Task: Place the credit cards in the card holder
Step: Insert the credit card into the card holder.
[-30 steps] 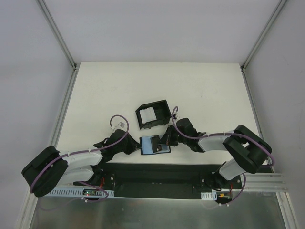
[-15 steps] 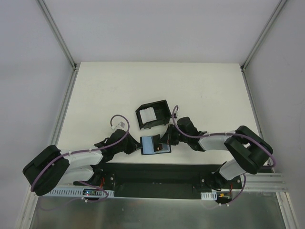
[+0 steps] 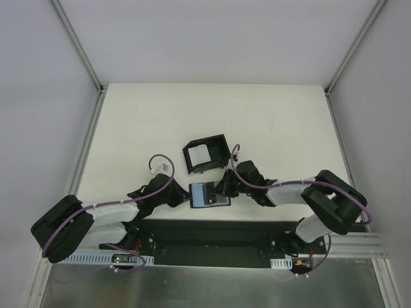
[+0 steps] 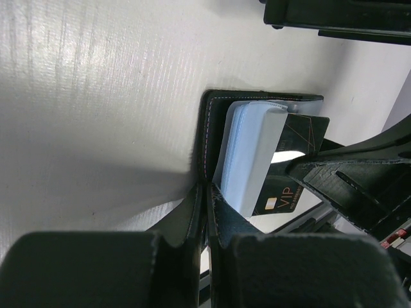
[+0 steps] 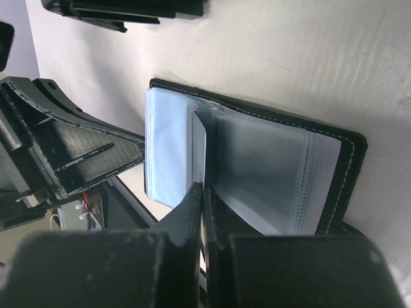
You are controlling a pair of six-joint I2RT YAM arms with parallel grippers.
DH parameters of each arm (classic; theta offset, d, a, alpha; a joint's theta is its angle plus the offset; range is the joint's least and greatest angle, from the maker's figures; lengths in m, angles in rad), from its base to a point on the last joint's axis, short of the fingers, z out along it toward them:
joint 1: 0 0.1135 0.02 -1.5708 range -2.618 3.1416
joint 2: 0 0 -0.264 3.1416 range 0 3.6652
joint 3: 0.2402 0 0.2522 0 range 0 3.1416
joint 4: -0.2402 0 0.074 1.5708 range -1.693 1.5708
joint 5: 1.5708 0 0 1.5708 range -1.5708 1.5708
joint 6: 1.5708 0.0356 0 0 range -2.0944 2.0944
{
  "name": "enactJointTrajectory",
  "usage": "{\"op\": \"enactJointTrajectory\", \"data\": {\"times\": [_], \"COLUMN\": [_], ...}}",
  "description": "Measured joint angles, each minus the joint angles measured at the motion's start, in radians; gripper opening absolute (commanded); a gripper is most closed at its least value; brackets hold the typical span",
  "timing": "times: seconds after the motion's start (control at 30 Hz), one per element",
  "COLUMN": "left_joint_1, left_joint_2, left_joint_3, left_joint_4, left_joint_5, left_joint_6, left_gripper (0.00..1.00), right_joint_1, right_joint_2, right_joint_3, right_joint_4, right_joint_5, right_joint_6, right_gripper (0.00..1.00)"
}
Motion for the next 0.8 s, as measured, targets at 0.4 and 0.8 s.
{"op": "enactJointTrajectory", "data": {"times": [0.4, 0.8], "left_joint_1": [0.0, 0.0], "left_joint_2": [0.003, -0.002], "left_joint_3": [0.0, -0.008], "left_joint_4": [0.007, 0.015], "left_joint_5": [0.001, 0.004], "left_joint_6": [0.0, -0.001], "left_gripper": [0.0, 0.0], "right_joint_1": [0.064, 0.08], "right_joint_2": [0.025, -0.054], "right_joint_3": [-0.015, 0.006], "right_joint_4": [0.05, -0.091], "right_joint_5": [0.086, 0.158], "right_joint_6": [0.099, 0.058], "right_gripper": [0.08, 0.38]}}
